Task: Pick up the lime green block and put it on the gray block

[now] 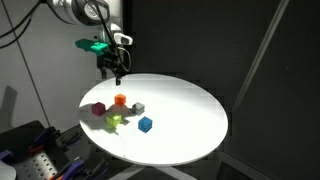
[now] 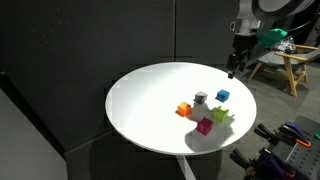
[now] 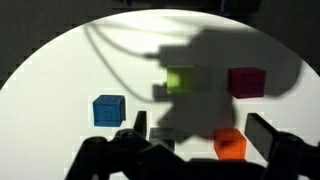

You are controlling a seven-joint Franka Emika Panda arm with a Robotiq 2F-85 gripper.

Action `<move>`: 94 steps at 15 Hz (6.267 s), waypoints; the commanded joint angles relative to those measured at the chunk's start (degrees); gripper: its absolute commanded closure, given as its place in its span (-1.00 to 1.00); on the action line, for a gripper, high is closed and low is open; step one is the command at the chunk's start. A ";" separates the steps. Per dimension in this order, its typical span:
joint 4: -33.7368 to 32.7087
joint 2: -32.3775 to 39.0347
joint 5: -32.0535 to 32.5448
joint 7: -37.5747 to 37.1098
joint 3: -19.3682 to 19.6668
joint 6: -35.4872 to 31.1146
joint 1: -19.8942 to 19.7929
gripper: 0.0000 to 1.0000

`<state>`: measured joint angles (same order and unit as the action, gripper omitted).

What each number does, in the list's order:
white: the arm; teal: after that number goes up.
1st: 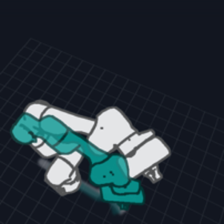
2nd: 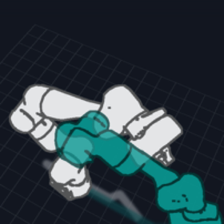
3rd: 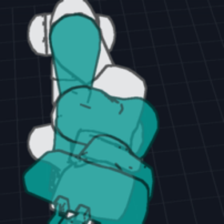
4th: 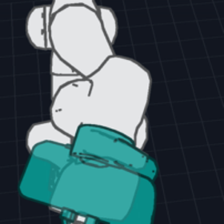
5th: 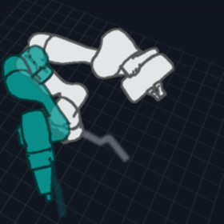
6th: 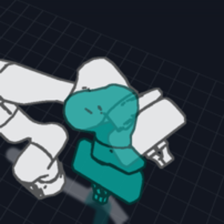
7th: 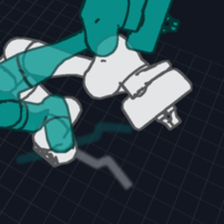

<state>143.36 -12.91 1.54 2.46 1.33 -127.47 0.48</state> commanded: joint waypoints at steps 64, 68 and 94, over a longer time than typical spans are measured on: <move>-0.47 26.78 3.98 -1.21 0.31 -20.78 2.09 0.36; -0.73 22.30 4.93 -0.56 -0.42 -16.48 1.85 0.36; -27.58 36.13 3.16 -2.99 0.92 -4.99 -1.00 0.36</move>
<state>120.27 20.30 5.07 -0.29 2.36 -134.51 -0.23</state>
